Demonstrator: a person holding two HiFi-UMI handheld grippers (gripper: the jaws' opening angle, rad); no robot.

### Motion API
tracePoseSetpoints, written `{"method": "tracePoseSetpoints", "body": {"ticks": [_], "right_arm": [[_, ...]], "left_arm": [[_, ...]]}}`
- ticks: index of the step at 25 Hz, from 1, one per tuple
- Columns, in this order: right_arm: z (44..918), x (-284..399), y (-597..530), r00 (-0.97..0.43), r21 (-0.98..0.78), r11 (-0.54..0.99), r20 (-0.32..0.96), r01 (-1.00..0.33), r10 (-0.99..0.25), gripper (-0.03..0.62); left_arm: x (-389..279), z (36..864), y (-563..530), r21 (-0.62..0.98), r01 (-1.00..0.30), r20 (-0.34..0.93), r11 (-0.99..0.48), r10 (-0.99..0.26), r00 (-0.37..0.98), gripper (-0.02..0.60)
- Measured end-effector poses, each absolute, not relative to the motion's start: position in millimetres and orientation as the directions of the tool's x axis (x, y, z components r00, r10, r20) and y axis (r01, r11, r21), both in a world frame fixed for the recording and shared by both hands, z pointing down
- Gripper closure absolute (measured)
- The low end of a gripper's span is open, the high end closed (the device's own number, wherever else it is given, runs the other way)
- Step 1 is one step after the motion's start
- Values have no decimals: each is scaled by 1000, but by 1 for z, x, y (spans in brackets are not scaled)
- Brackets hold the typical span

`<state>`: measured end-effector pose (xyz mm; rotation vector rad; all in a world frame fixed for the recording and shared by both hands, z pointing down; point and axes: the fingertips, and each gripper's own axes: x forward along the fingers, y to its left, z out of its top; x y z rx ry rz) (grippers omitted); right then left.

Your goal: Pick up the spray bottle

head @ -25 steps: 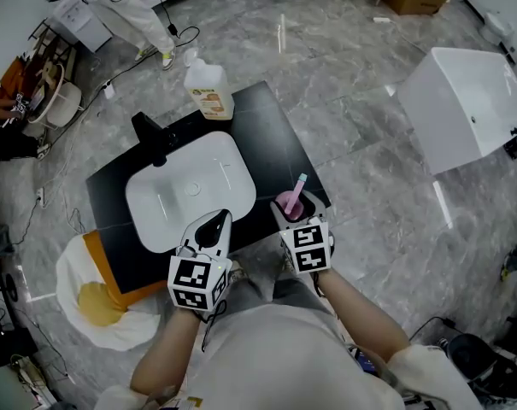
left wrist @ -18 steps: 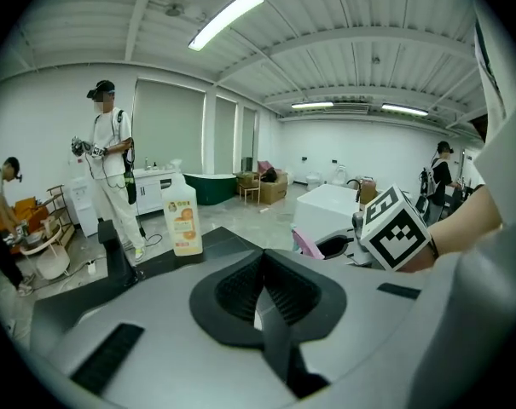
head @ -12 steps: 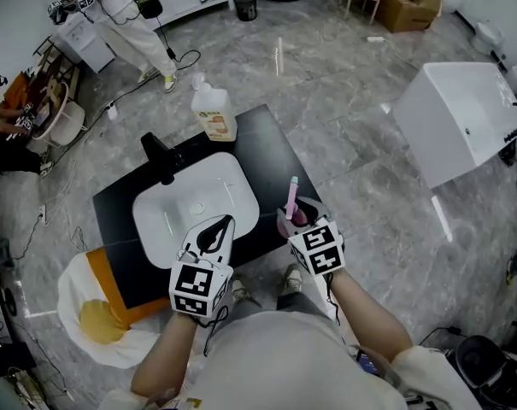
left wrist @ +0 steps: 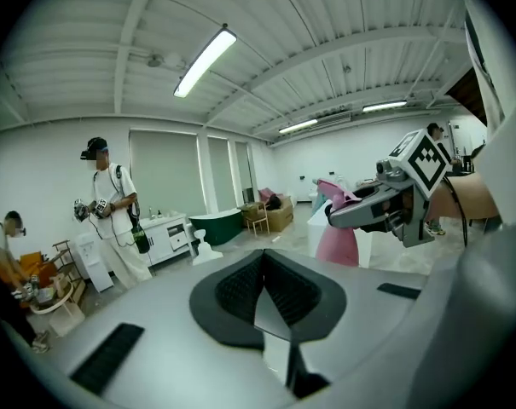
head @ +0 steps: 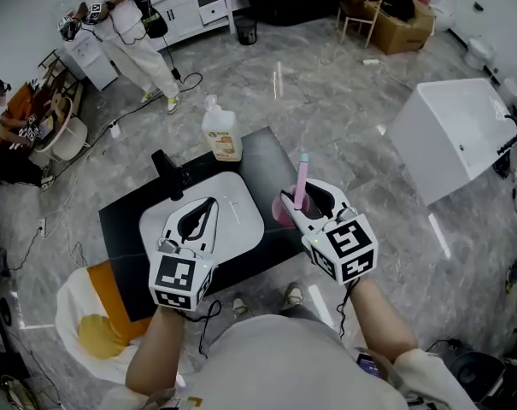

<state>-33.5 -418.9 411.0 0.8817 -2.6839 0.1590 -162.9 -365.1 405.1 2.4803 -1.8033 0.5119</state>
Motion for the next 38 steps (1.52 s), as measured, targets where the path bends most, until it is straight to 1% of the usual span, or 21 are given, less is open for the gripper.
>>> {"method": "tracePoseSetpoints", "body": {"ticks": [7,12,15,20,27,29,38], "right_arm": [[313,-39,-405,-800,88,812,144,-577,-583,421],[269,-38,-379,-821,177,821,96,-542,-563,421],[255,-36,-365,-822,212,816,79,-539,-564,421],[261,-33,-352,-820,224,814,93,-536,-565,421],[297,-19,-345,-797,171,815,175,-554,-578,421],[303,-19,-342,-797,165,818,188,-551,-574,421],[303,-21,-337,-798,157,818,181,-554,-575,421]], "left_arm": [[-183,335,-369,-211,-932,159,-294,-951,264,563],[-173,299,-352,-271,-910,104,-313,-950,295,563],[-169,286,-341,-278,-909,90,-312,-950,299,561],[-163,282,-322,-230,-920,62,-316,-949,311,561],[-165,305,-302,-200,-927,118,-318,-947,299,561],[-171,313,-298,-215,-926,139,-311,-948,286,561],[-175,311,-291,-222,-922,123,-316,-947,296,561]]}}
